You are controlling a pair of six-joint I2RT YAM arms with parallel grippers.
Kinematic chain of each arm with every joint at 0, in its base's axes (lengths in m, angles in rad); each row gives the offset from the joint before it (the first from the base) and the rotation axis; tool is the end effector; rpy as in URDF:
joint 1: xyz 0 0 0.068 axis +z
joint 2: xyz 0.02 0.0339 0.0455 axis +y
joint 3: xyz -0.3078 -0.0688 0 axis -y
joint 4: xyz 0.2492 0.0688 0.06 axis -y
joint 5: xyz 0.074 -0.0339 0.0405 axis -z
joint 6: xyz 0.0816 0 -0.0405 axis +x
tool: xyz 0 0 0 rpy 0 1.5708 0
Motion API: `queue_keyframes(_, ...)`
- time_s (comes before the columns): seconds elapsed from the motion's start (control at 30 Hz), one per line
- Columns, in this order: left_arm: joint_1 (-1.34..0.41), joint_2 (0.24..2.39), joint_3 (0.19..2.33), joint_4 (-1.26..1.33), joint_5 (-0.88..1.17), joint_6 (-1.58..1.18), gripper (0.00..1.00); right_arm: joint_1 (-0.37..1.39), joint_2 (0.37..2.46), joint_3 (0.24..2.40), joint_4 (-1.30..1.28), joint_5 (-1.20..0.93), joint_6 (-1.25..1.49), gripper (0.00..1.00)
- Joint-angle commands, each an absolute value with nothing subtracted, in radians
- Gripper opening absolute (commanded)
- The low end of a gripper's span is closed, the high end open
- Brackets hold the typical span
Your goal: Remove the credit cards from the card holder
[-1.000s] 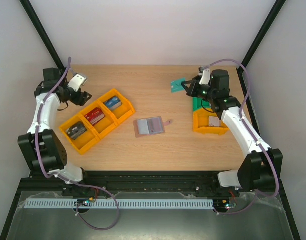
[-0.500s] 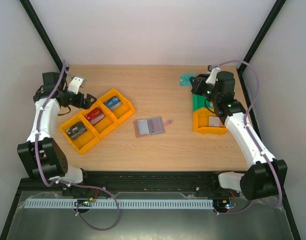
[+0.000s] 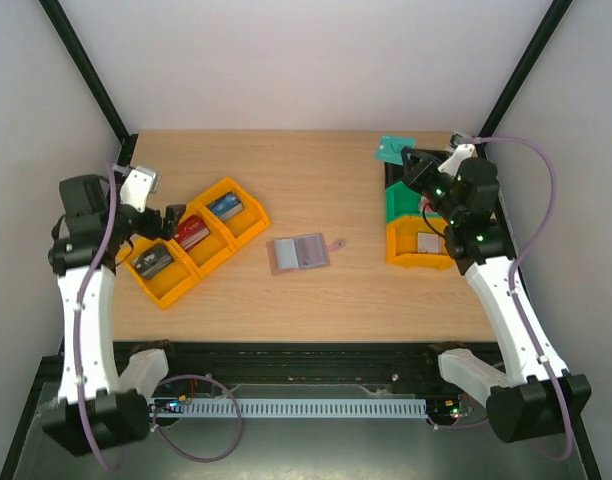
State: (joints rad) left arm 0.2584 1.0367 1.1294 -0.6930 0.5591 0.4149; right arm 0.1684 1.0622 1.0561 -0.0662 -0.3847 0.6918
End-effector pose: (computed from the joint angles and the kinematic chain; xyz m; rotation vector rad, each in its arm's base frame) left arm 0.2277 0.0154 0.3804 0.4702 2.0222 -0.1987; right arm 0.2600 0.0753 0.4300 0.1425 1.7235 0.9612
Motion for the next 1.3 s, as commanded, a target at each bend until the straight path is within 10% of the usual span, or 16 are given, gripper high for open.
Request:
queue_keyframes(0.0, 0.256, 0.855, 1.019, -0.619, 0.535, 0.403, 1.00, 0.164, 0.972, 1.012, -0.062, -0.395, 0.745, 0.02)
queue_keyframes(0.37, 0.187, 0.845, 0.887, -0.577, 0.406, 0.308, 1.00, 0.162, 0.932, 0.871, 0.228, -0.194, 0.986, 0.02)
queue_keyframes(0.93, 0.123, 1.517, 1.741, -1.191, 0.353, 0.336, 0.99, 0.005, 0.995, 0.899, 0.030, -0.008, 1.141, 0.02)
queue_keyframes(1.27, 0.127, 1.267, 1.539, -1.214, 0.001, 0.438, 0.99, -0.023, 1.010, 0.945, -0.057, -0.216, 1.400, 0.02)
